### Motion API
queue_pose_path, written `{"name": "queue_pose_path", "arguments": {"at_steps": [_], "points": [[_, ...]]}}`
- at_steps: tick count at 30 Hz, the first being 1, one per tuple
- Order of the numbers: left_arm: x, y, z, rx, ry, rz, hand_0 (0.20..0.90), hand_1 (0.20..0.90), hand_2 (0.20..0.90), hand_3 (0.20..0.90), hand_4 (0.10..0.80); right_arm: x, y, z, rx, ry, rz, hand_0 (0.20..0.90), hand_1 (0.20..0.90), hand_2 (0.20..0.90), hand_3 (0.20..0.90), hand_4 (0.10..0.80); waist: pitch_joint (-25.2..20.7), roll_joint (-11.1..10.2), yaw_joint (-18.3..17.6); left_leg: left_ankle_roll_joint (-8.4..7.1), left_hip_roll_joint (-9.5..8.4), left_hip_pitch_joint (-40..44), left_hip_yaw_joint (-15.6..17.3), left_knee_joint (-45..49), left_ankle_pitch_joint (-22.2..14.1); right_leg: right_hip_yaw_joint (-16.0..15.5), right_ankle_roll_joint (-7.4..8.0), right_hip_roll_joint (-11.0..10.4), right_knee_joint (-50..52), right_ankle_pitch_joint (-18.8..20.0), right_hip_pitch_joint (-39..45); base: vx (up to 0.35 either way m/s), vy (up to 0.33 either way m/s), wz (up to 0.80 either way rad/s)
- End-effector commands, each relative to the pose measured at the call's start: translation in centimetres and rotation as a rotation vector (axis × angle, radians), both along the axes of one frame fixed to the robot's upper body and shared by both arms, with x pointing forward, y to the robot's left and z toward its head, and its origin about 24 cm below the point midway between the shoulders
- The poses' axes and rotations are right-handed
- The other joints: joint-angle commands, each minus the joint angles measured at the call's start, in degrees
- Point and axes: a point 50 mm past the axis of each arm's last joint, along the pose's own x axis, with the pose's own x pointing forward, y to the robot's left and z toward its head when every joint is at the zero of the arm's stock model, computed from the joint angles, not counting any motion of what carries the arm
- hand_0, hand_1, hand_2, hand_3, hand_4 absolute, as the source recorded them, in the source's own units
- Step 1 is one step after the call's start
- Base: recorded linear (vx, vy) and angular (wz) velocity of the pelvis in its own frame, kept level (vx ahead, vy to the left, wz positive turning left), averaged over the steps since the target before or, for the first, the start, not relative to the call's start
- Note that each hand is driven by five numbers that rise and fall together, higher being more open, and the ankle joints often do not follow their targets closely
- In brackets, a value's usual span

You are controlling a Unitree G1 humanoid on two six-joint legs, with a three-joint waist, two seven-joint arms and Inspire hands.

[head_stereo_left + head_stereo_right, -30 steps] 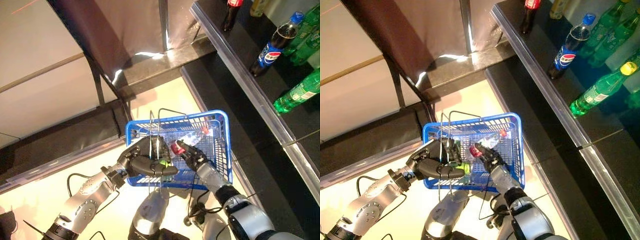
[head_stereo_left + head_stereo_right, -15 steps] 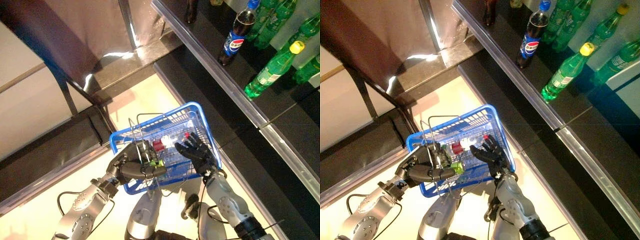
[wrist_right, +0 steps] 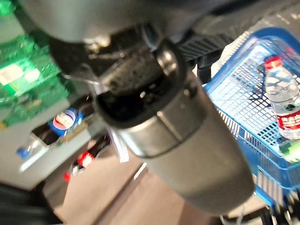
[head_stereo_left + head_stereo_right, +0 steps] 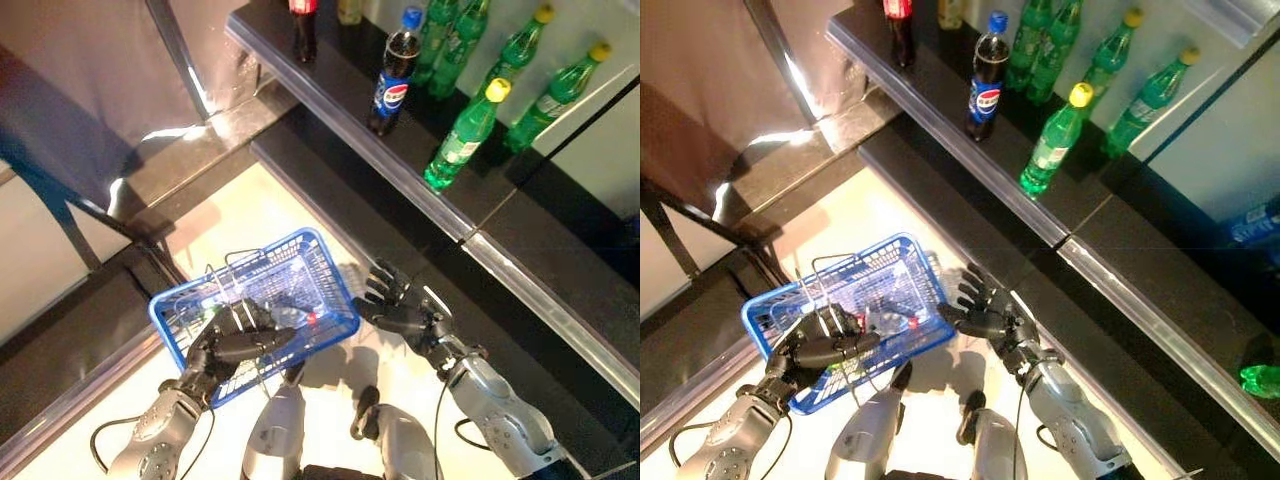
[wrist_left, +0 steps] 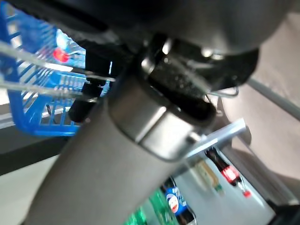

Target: Pick up the drink and place into the basket.

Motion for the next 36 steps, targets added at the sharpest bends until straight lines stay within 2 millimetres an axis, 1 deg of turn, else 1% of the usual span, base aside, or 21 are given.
{"name": "queue_pose_path", "arguments": {"at_steps": [1,2,4,7,8,9,11,13,17,19,20,22,27,28,29,30,32,33,34,35,36], "points": [[2.3,0.9,9.1,0.004,-0.626,0.084,0.300,0.300,0.300,0.200,0.100,-0.3,0.9,3.9,0.046,-0.270,0.158,0.900,0.900,0.900,0.900,0.800,-12.2,1.1,-2.3,2.28,-0.77,2.2,3.0,2.1,-2.5,0.8,-0.47,1.8,-6.1,4.6,3.9,0.024,-0.045,-0.07],[2.3,0.9,9.0,0.004,-0.626,0.084,0.300,0.300,0.300,0.200,0.100,-0.3,0.9,3.9,0.046,-0.270,0.158,0.900,0.900,0.900,0.900,0.800,-12.2,1.1,-2.2,2.28,-0.75,2.2,3.0,2.1,-2.5,0.8,-0.47,1.8,-6.1,4.6,3.9,0.037,-0.031,-0.13],[2.1,1.6,6.7,0.005,-0.524,0.152,0.300,0.300,0.300,0.200,0.100,-0.5,0.7,4.1,0.017,-0.327,0.192,0.900,0.900,0.900,0.900,0.800,-13.8,1.0,-3.1,2.11,-0.21,3.3,4.0,0.6,-2.2,2.0,0.06,2.1,-7.9,5.5,4.5,0.010,-0.020,-0.22],[1.6,2.6,4.0,0.027,-0.416,0.235,0.300,0.300,0.300,0.200,0.100,-0.4,0.1,2.8,-0.001,-0.287,0.174,0.900,0.900,0.900,0.900,0.800,-15.3,1.1,-4.2,2.00,0.35,4.6,5.2,-1.2,-1.9,3.1,0.42,2.4,-9.8,6.2,5.2,-0.002,-0.012,-0.21],[1.0,3.0,2.4,0.013,-0.343,0.290,0.300,0.300,0.300,0.200,0.100,-0.6,-0.5,1.5,-0.024,-0.240,0.141,0.900,0.900,0.900,0.900,0.800,-16.0,1.0,-4.8,1.91,0.59,5.2,5.7,-2.2,-1.7,3.8,0.56,2.6,-10.9,6.6,5.6,-0.011,-0.031,-0.18],[-0.1,3.8,0.3,0.024,-0.261,0.361,0.300,0.300,0.300,0.200,0.100,-1.1,-1.3,-0.6,-0.062,-0.180,0.101,0.900,0.900,0.900,0.900,0.800,-17.0,0.9,-5.8,1.76,1.01,6.0,6.8,-3.6,-1.5,4.6,0.85,2.7,-12.3,7.2,6.0,-0.019,-0.041,-0.14],[-0.8,4.3,-1.0,0.043,-0.188,0.418,0.300,0.300,0.300,0.200,0.100,-1.8,-2.3,-2.2,-0.117,-0.126,0.064,0.900,0.900,0.900,0.900,0.800,-17.6,0.7,-6.6,1.60,1.34,6.6,7.7,-4.9,-1.3,5.3,1.16,2.9,-13.5,7.8,6.3,-0.035,-0.046,-0.31],[-2.2,5.0,-3.3,0.099,-0.057,0.504,0.300,0.300,0.300,0.200,0.100,-3.3,-3.4,-5.3,-0.205,-0.016,0.002,0.900,0.900,0.900,0.900,0.800,-18.6,0.5,-8.0,1.32,1.94,7.6,9.2,-7.0,-0.9,6.3,1.66,3.0,-15.5,8.7,6.6,-0.047,-0.064,-0.41],[-3.6,5.0,-6.9,0.082,0.145,0.621,0.300,0.300,0.300,0.200,0.100,-5.1,-4.9,-10.0,-0.397,0.186,-0.092,0.900,0.900,0.900,0.900,0.800,-19.9,0.6,-9.5,0.76,2.71,8.6,11.0,-9.5,-0.4,7.0,2.10,3.1,-18.3,10.1,7.0,-0.036,-0.083,-0.24],[-3.7,4.8,-7.8,0.063,0.192,0.645,0.300,0.300,0.300,0.200,0.100,-5.5,-5.0,-11.3,-0.429,0.254,-0.113,0.900,0.900,0.900,0.900,0.800,-20.0,0.7,-9.8,0.56,3.01,8.8,11.4,-10.0,-0.2,6.9,2.11,3.2,-18.9,10.3,7.2,-0.046,-0.115,-0.27],[-4.1,4.3,-8.9,0.053,0.260,0.670,0.300,0.300,0.300,0.200,0.100,-6.4,-5.4,-13.2,-0.503,0.346,-0.148,0.900,0.900,0.900,0.900,0.800,-20.4,0.9,-10.2,0.34,3.43,8.9,11.8,-10.7,-0.1,7.1,1.90,3.7,-19.4,10.3,7.2,-0.062,-0.162,-0.19],[-4.6,3.7,-10.2,0.022,0.330,0.697,0.300,0.300,0.300,0.200,0.100,-7.5,-5.9,-15.0,-0.581,0.453,-0.204,0.900,0.900,0.900,0.900,0.800,-20.6,1.1,-10.8,0.00,4.23,8.9,12.2,-11.1,0.3,7.2,1.54,4.4,-19.4,10.2,6.9,-0.079,-0.203,-0.15],[-5.5,2.9,-12.0,-0.075,0.434,0.784,0.300,0.300,0.300,0.200,0.100,-9.3,-7.2,-17.0,-0.650,0.601,-0.244,0.900,0.900,0.900,0.900,0.800,-20.6,1.2,-12.2,-1.19,6.58,7.9,13.4,-9.4,0.9,8.5,0.14,6.1,-19.5,10.0,6.1,-0.072,-0.208,-0.22],[-5.9,2.7,-12.5,-0.098,0.464,0.814,0.300,0.300,0.300,0.200,0.100,-9.9,-7.6,-17.6,-0.688,0.637,-0.228,0.900,0.900,0.900,0.900,0.800,-20.7,0.8,-12.6,-1.54,7.65,7.4,14.5,-7.1,0.8,8.7,-0.46,6.5,-19.6,10.1,6.0,-0.037,-0.162,-0.26],[-5.9,2.7,-12.5,-0.098,0.463,0.814,0.300,0.300,0.300,0.200,0.100,-9.8,-7.6,-17.6,-0.688,0.636,-0.228,0.900,0.900,0.900,0.900,0.800,-20.7,0.9,-12.6,-1.55,7.67,7.4,14.5,-7.0,0.8,8.7,-0.47,6.5,-19.6,10.1,5.9,-0.042,-0.247,-0.31],[-6.1,2.7,-12.8,-0.100,0.481,0.827,0.300,0.300,0.300,0.200,0.100,-10.4,-7.8,-18.1,-0.699,0.666,-0.221,0.900,0.900,0.900,0.900,0.800,-20.6,0.5,-12.7,-1.73,8.48,6.3,14.9,-3.8,1.8,9.0,-1.01,7.1,-19.5,10.1,6.1,-0.023,-0.214,-0.26],[-6.1,2.5,-13.0,-0.114,0.507,0.846,0.300,0.300,0.300,0.200,0.100,-10.9,-8.1,-18.5,-0.710,0.700,-0.219,0.900,0.900,0.900,0.900,0.800,-20.4,0.2,-12.8,-1.64,8.94,4.5,15.8,0.4,2.5,9.0,-1.51,7.6,-19.5,10.2,6.4,-0.022,-0.254,-0.31],[-6.0,2.3,-13.3,-0.149,0.536,0.865,0.300,0.300,0.300,0.200,0.100,-11.3,-8.4,-18.8,-0.714,0.724,-0.228,0.900,0.900,0.900,0.900,0.800,-20.1,-0.3,-12.8,-0.92,8.44,2.5,16.7,5.5,2.3,9.1,-1.99,7.8,-19.6,10.3,6.9,0.007,-0.196,-0.20],[-6.2,2.2,-13.6,-0.163,0.560,0.875,0.300,0.300,0.300,0.200,0.100,-11.4,-8.5,-19.0,-0.709,0.738,-0.239,0.900,0.900,0.900,0.900,0.800,-19.9,-0.5,-12.4,0.07,6.68,2.1,15.5,7.7,0.3,9.1,-1.94,7.6,-19.6,10.3,7.3,0.035,-0.170,-0.08],[-6.9,2.0,-14.0,-0.175,0.585,0.894,0.300,0.300,0.300,0.200,0.100,-11.3,-8.5,-19.1,-0.709,0.747,-0.236,0.900,0.900,0.900,0.900,0.800,-20.1,-0.7,-11.7,1.74,2.64,1.9,12.1,8.8,-2.9,9.8,-1.64,7.4,-19.6,10.4,7.2,0.074,-0.044,-0.16],[-7.8,1.8,-14.5,-0.188,0.611,0.920,0.300,0.300,0.300,0.200,0.100,-11.3,-8.5,-19.2,-0.703,0.757,-0.238,0.900,0.900,0.900,0.900,0.800,-20.4,-0.4,-11.0,3.04,-1.09,2.1,8.5,8.2,-4.7,11.2,-1.42,8.0,-19.4,10.4,6.9,0.080,-0.011,-0.42]]}}
